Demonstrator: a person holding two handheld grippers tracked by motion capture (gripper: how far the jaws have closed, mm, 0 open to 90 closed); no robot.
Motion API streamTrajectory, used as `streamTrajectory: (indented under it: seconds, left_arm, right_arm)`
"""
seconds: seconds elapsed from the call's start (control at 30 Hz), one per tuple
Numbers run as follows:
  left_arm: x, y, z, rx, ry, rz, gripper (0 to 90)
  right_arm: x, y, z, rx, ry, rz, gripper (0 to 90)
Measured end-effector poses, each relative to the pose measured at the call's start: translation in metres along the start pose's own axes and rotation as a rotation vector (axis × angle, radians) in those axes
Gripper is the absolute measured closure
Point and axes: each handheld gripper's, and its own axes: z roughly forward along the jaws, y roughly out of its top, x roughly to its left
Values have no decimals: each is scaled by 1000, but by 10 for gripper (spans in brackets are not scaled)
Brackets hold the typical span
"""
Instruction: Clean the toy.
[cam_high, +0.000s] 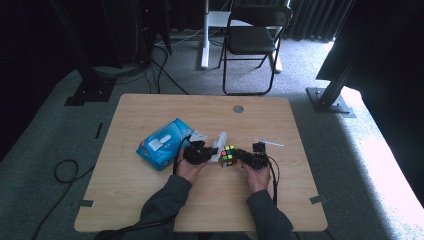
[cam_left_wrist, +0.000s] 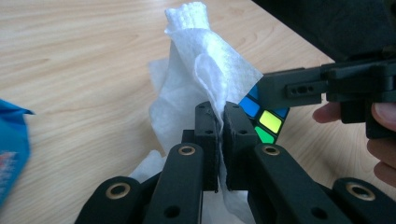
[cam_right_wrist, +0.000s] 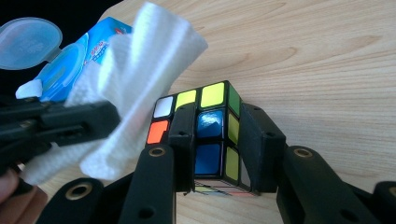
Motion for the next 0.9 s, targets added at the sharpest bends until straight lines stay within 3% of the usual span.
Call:
streamTrajectory:
  seconds: [0.07, 0.27, 0.6, 0.9]
  left_arm:
    - [0, 0, 3, 7, 3, 1, 859]
    - [8, -5, 18, 24, 14, -51, 858]
    - [11, -20, 37, 105, 60, -48, 857]
    - [11, -19, 37, 118, 72, -29, 854]
  right_arm:
    - [0, 0, 0, 1, -1, -1, 677]
    - [0, 0, 0, 1, 0, -7, 678]
    - [1, 0, 0, 0, -6, -13, 678]
    - [1, 0, 0, -2, -8, -6, 677]
